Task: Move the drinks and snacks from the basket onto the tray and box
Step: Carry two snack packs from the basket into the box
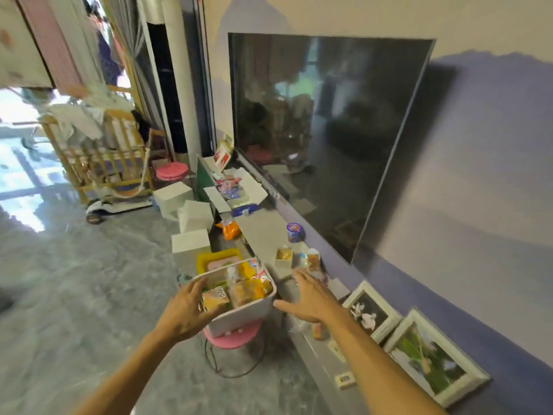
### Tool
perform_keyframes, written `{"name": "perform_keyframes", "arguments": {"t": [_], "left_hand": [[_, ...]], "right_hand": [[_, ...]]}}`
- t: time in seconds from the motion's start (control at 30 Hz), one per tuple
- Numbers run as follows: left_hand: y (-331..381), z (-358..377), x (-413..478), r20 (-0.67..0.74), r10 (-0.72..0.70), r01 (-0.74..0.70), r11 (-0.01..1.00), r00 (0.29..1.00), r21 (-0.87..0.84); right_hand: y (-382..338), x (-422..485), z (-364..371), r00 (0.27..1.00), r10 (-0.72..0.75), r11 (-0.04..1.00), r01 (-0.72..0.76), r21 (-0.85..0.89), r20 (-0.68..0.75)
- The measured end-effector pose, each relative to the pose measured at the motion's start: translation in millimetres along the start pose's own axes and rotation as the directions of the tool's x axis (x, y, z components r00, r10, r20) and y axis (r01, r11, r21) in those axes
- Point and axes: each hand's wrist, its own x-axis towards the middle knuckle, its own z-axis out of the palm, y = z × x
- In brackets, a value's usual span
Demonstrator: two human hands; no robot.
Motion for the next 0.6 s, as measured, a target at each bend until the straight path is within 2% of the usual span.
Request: {"name": "perform_keyframes", "arguments": {"t": [0.27, 0.5, 0.6], "left_hand": [[-47, 11, 59, 0.079, -0.131, 0.13, 0.991, 0.988, 0.018], [-76, 50, 167, 0.174, -0.232, 0.224, 0.972, 0.957, 0.065], [-97, 73, 213, 0.222, -0.286, 0.27, 0.958, 0.932, 0.099]], "right_hand": [[-39, 108, 35, 0.986, -0.076, 0.997, 0.073, 0.02, 0.151], [-19, 246, 74, 0.95, -0.09, 0.996, 0.094, 0.002, 0.3], [0, 309, 101, 0.921, -0.098, 0.989, 0.133, -0.068, 0.376]]}}
